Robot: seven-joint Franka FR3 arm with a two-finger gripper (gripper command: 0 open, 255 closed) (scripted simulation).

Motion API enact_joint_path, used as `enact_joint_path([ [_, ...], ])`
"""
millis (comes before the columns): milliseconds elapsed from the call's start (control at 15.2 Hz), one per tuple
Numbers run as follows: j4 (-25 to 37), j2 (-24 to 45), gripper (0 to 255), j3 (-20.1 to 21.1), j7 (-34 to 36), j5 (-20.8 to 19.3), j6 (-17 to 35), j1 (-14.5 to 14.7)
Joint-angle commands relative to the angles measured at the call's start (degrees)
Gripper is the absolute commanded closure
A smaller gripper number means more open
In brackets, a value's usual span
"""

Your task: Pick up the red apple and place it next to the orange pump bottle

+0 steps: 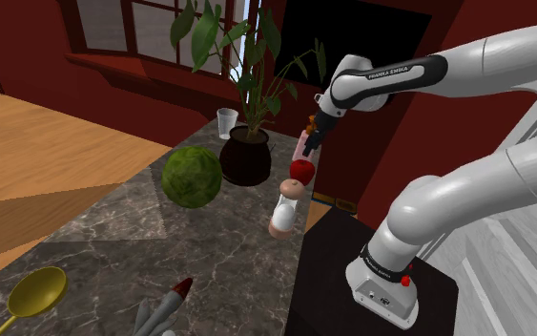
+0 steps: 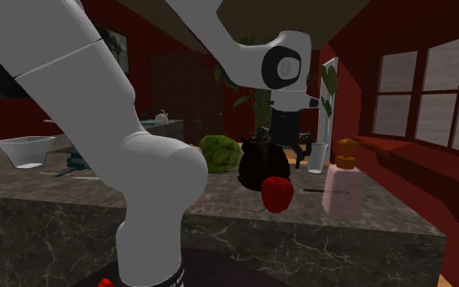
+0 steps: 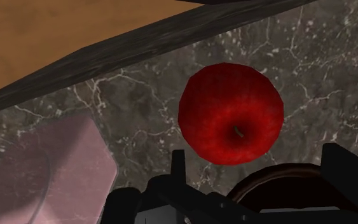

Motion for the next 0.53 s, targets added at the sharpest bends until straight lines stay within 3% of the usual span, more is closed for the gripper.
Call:
enact_joint_path([
  [0, 2.0, -2.1, 0, 0.3, 0.3, -0.4, -4.1, -0.4],
  [462, 3.0, -2.8, 0, 0.4, 0.4, -0.5, -5.9, -0.6],
])
